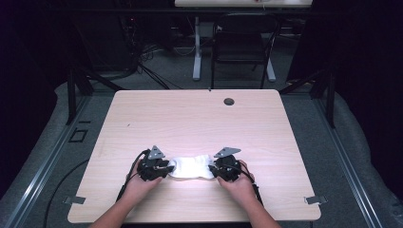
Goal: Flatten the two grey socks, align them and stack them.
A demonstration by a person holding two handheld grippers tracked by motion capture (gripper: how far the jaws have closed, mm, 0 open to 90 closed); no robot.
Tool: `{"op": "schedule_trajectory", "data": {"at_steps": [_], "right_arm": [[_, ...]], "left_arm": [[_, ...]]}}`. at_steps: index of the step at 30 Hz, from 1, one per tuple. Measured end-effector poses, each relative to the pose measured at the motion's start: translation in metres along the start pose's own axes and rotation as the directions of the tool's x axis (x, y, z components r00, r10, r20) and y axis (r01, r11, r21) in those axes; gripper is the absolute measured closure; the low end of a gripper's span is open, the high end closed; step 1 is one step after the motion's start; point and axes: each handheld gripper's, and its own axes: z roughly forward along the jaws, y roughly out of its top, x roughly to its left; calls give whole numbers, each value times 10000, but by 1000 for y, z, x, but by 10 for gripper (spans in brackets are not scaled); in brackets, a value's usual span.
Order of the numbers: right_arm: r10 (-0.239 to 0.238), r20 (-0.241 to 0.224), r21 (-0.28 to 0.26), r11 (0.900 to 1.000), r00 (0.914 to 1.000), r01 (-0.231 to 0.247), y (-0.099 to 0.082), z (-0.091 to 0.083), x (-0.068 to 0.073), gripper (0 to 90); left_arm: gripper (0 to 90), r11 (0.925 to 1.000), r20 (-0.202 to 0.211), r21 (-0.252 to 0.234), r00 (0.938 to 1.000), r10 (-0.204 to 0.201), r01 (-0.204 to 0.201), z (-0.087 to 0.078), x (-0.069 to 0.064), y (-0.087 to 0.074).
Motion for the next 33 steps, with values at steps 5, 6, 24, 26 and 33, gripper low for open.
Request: {"op": "schedule_trajectory", "data": {"at_steps": [5, 6, 24, 26, 33], "right_arm": [[-17, 23, 43, 10000, 10000, 17, 0, 0, 0, 659], [-34, 26, 47, 10000, 10000, 34, 0, -1, 0, 658], [-533, -61, -100, 9985, 9986, 533, 4, -17, 10, 498], [-593, -21, -71, 9982, 9982, 593, 4, -20, 11, 481], [-660, -115, -121, 9978, 9978, 658, 0, -31, 11, 461]], "left_arm": [[627, 10000, -39, 15, 10000, 0, 0, 0, 0, 0], [624, 10000, -23, 36, 10000, -21, 22, -1, 0, 0], [482, 9988, -511, -314, 9981, 356, -372, -20, -4, 4], [463, 9987, -554, -380, 9979, 332, -353, -24, -4, 3], [448, 9982, -545, -467, 9979, 349, -375, -36, -5, 0]]}}
